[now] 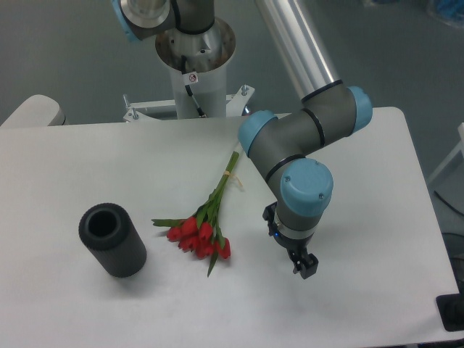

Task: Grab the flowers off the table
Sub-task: 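Move the open gripper toward the green stems of the red tulips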

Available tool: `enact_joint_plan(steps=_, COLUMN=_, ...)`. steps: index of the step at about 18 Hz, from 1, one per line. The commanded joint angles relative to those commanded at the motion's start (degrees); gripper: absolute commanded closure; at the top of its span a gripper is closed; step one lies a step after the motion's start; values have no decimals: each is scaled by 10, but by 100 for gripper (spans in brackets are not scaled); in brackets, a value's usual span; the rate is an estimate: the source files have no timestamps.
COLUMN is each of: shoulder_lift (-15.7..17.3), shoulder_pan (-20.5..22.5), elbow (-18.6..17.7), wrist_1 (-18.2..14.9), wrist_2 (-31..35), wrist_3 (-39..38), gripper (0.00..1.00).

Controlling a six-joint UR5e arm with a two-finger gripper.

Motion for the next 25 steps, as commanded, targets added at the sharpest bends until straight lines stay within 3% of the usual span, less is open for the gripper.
enact_joint_plan(steps=9, shoulder_lift=7, shoulder_pan=-6, elbow=-14, wrist_1=-2, wrist_2=-6, wrist_3=-14, gripper=0)
enact_joint_plan(steps=13, shoulder_lift=18, shoulder_pan=-11, elbow=-32, wrist_1=1, wrist_2=-25, wrist_3=-62, gripper=0)
enact_joint_plan(steps=16, shoulder_lift=44, shoulder_pan=-5, elbow=-62, wrist_1=3, wrist_2=-52, wrist_3=-63, gripper=0)
enact_joint_plan(steps=20, shoulder_lift=99, shoulder_pan=-2, elbow=-153, wrist_1=14, wrist_2=-55, wrist_3=-63, gripper=0)
enact_joint_plan(steps=25, shoulder_lift=159, shoulder_pan=-6, elbow=-236, wrist_1=17, wrist_2=-52, wrist_3=-73, gripper=0)
